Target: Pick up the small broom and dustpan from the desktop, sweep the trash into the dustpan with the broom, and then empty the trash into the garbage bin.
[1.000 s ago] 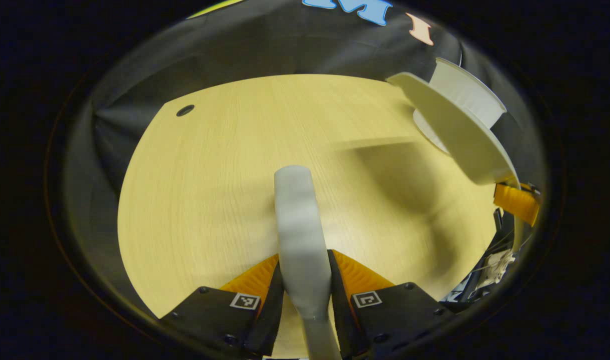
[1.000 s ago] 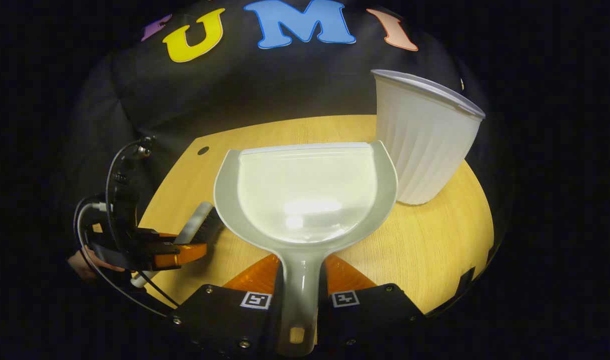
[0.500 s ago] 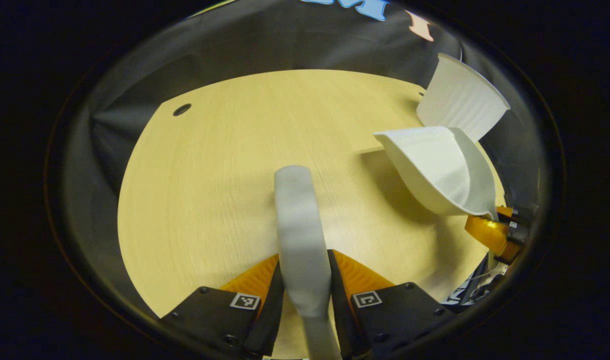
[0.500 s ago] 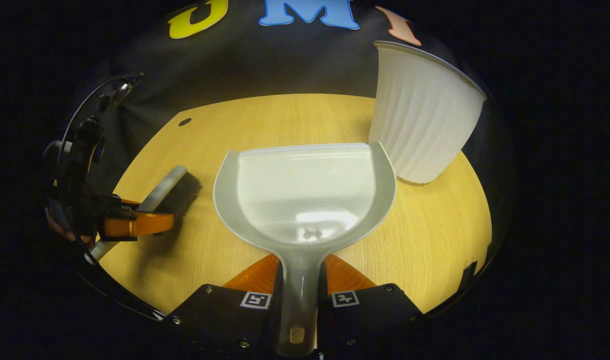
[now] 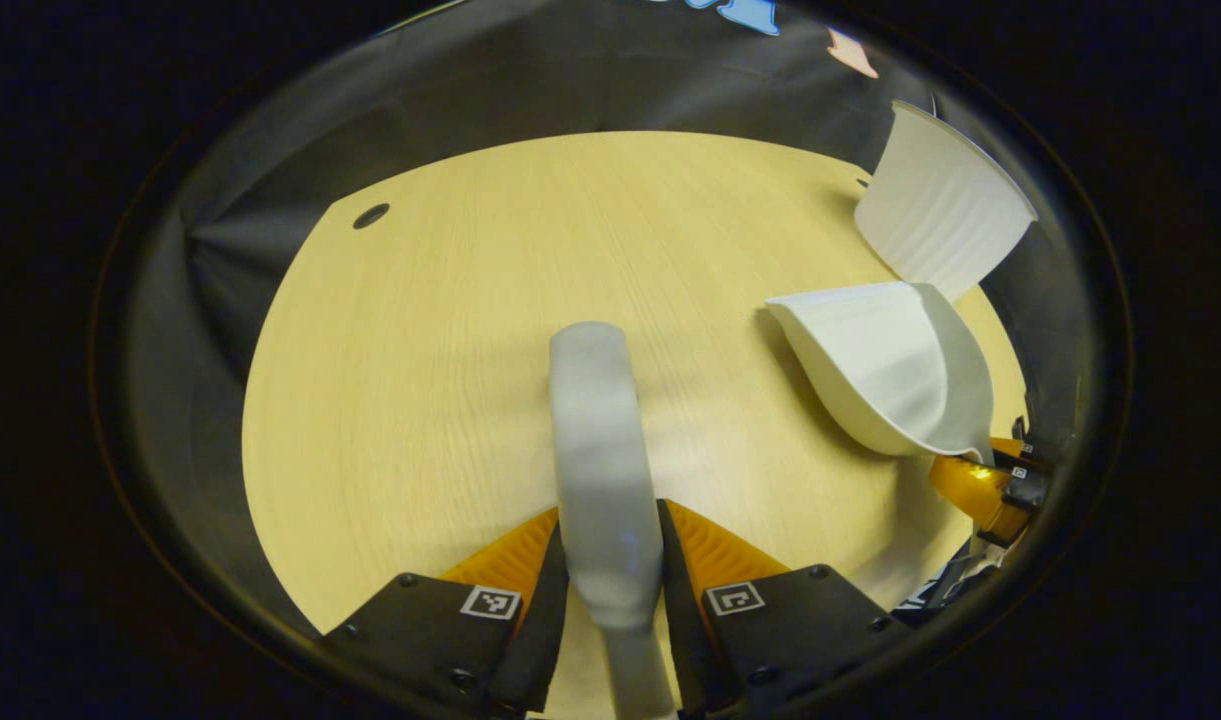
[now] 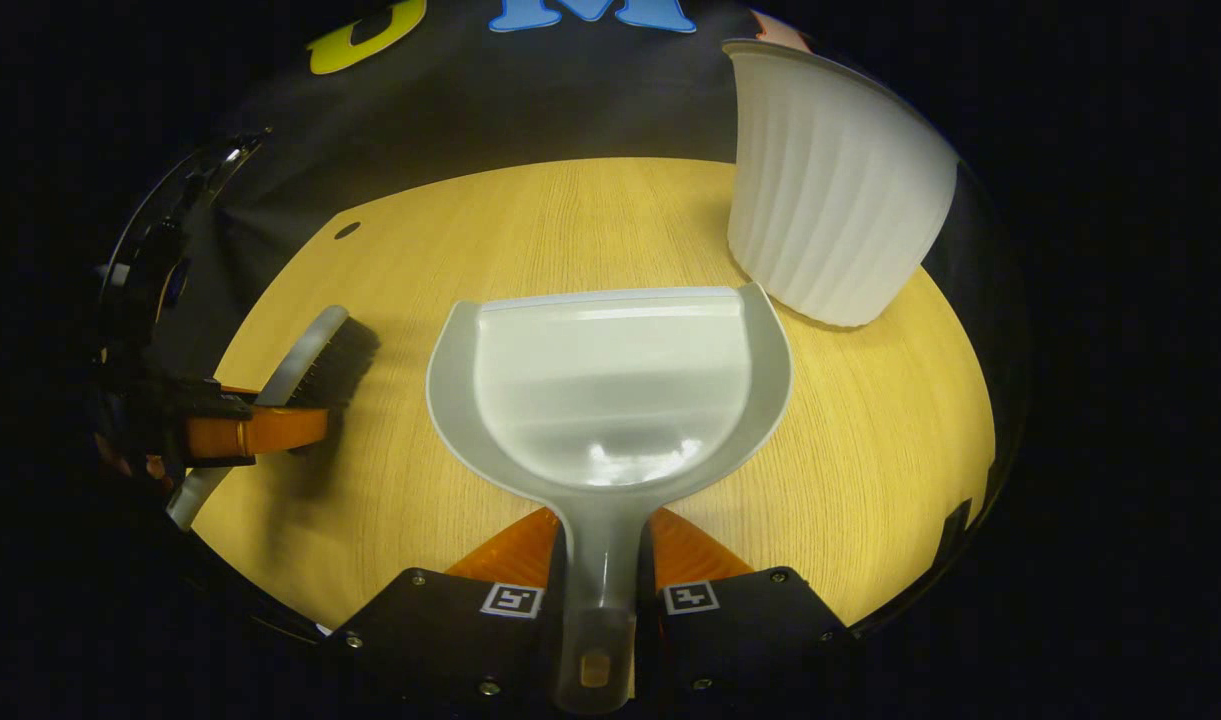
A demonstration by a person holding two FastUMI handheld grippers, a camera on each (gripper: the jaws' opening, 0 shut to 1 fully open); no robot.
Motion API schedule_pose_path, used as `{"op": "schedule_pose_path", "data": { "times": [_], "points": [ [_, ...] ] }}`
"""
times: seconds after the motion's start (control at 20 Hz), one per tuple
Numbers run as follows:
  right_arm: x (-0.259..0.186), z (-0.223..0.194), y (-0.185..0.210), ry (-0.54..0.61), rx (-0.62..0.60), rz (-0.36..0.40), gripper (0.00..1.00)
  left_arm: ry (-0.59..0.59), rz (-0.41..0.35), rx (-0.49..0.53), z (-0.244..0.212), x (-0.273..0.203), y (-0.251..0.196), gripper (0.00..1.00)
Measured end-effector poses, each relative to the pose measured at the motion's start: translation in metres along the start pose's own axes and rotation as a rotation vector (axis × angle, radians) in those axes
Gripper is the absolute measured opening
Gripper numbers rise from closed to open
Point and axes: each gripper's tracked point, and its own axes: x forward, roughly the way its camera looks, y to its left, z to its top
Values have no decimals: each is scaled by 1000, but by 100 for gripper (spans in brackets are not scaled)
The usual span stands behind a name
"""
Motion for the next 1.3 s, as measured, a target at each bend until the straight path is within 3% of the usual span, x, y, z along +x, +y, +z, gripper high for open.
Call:
{"op": "schedule_pose_path", "data": {
  "times": [0.3, 0.35, 0.6, 0.65, 0.7, 0.9, 0.95, 1.0, 1.15, 1.2, 1.3],
  "points": [
    [0, -2, 3, 35, 36, 25, 30, 3, 38, -7, 24, -19, 11, 52],
    [1, -3, 2, 37, 37, 27, 30, 4, 47, -5, 25, -22, 13, 57],
    [2, -6, 1, 56, 30, 23, 33, -7, 52, 10, 26, -21, 14, 58],
    [1, -6, 0, 64, 27, 22, 26, -8, 49, 8, 26, -22, 14, 58],
    [2, -7, 0, 67, 25, 20, 34, -10, 47, 6, 28, -23, 15, 60],
    [3, -8, -3, 82, 12, 7, 35, -22, 45, 3, 30, -26, 15, 70],
    [1, -7, -4, 80, 9, 11, 29, -26, 44, 2, 32, -28, 15, 74],
    [0, -7, -5, 81, 5, 11, 46, -31, 44, 2, 32, -29, 15, 75],
    [-6, -5, -3, 76, 4, 22, 57, -46, 49, -1, 31, -35, 16, 83],
    [-8, -6, -4, 76, 5, 19, 84, -52, 52, -1, 32, -40, 18, 92],
    [-15, -3, -6, 70, 3, 18, 87, -68, 59, 4, 36, -47, 19, 99]
  ]
}}
